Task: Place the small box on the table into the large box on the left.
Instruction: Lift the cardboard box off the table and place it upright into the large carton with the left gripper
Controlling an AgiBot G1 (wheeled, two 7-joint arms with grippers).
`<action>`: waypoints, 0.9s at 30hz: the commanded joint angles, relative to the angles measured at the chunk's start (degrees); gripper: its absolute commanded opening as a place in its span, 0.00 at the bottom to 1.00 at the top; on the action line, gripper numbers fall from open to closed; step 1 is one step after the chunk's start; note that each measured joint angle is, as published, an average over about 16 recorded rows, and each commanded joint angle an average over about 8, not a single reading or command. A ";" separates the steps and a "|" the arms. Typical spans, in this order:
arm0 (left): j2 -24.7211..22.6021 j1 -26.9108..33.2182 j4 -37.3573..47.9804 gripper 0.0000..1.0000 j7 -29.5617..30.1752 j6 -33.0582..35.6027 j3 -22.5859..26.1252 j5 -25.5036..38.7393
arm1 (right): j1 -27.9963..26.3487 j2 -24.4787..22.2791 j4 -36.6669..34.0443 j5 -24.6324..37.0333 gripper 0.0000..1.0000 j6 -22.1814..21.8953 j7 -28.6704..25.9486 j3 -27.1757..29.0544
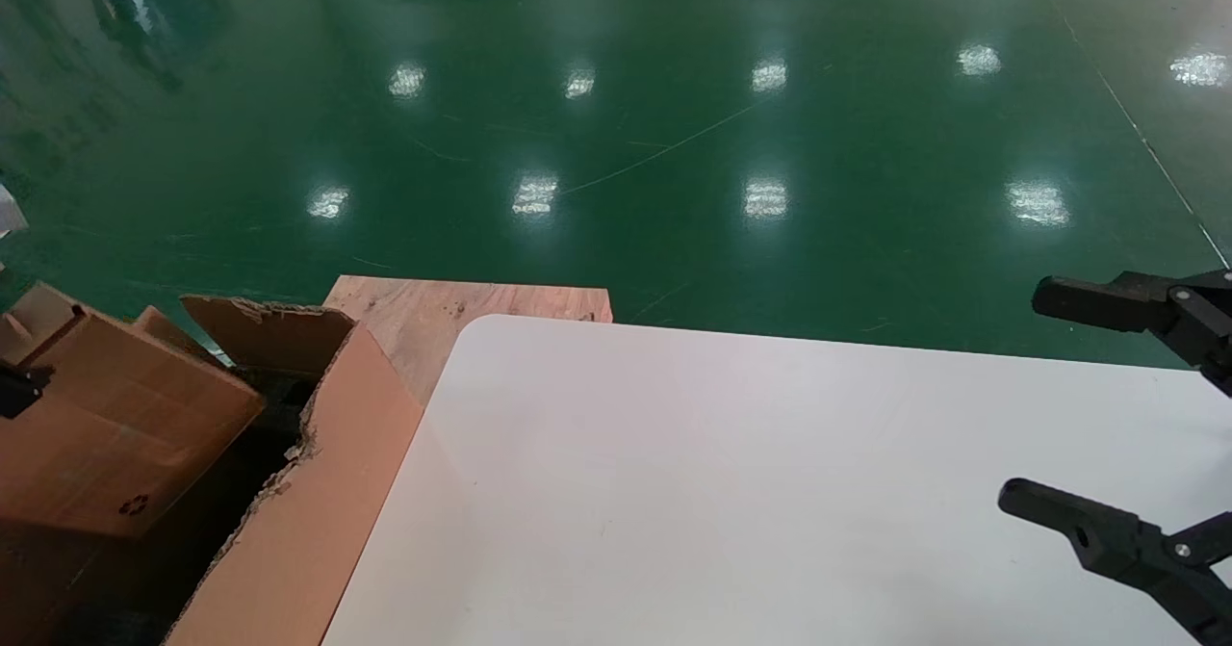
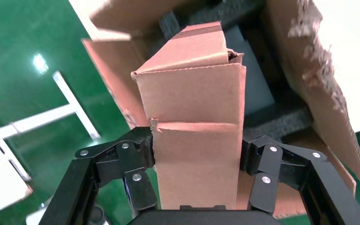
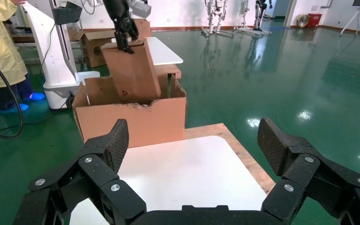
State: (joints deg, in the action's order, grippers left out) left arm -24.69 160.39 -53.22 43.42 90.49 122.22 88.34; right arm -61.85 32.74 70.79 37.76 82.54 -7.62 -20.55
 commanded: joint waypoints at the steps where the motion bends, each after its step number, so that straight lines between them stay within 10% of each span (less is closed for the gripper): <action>1: 0.18 0.29 -1.02 0.00 1.82 -0.21 2.33 -0.36 | 0.00 0.00 0.00 0.00 1.00 0.00 0.00 0.00; 27: -0.56 -14.27 -7.70 0.00 18.14 -16.69 7.08 2.65 | 0.00 0.00 0.00 0.00 1.00 0.00 0.00 0.00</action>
State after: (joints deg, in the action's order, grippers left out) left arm -25.21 145.94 -60.63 61.47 73.78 129.33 90.90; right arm -61.85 32.74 70.79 37.75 82.54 -7.62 -20.56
